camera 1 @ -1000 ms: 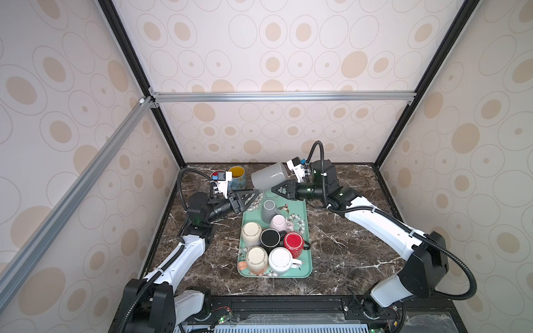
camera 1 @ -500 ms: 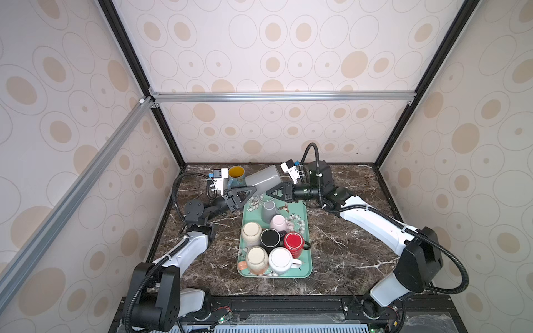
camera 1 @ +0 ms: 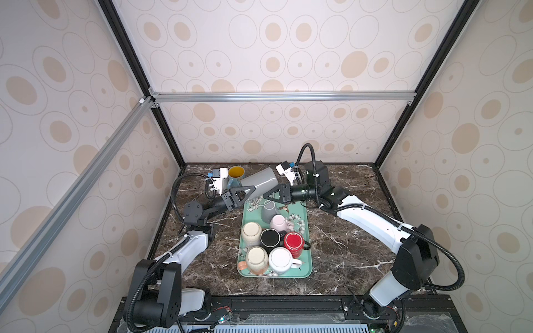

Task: Turn the mug right side up
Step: Place the mug at the top-center of the table.

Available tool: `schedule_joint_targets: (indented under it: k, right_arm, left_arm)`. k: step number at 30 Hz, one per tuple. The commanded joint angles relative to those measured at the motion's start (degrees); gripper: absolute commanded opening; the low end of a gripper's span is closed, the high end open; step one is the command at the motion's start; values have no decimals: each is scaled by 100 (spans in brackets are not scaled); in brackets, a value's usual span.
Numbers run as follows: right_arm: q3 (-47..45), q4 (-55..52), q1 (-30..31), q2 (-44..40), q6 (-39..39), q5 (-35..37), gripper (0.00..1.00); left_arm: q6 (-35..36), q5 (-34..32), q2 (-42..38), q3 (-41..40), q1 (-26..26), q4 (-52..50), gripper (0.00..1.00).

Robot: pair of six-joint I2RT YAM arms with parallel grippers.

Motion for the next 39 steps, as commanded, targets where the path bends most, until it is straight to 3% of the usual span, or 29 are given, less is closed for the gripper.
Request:
schedule_joint_targets:
  k: [1,6,10,12,17,20,39]
  right_arm:
    - [159,-128,36,44,-302,586,22]
    - [220,-965,37,-166,-793,1074,38]
    - [137,-1638,23,-474,-1184,1733,44]
    - [30,-1852,4,-627,-1303,2078,45]
    - [-235,-2180,-77,-947,-1518,2575,46]
    - [-333,-2335,-119,-1065,-1650,2727,46]
    - [-628,-2795,-179,-1239,-2157,3350,48]
  left_arm:
    - [-288,298,-110,223,-108,796,0]
    - [-47,274,-116,353,-101,487,0]
    - [663,265,-172,598,-103,-660,0]
    - [1249,222,-237,772,-108,-1547,0]
    - [3488,-235,-443,1616,-124,-4735,0]
    - [4365,-513,-377,2097,-135,-5943,0]
    - [7048,-2344,1259,4743,-591,-9496,0]
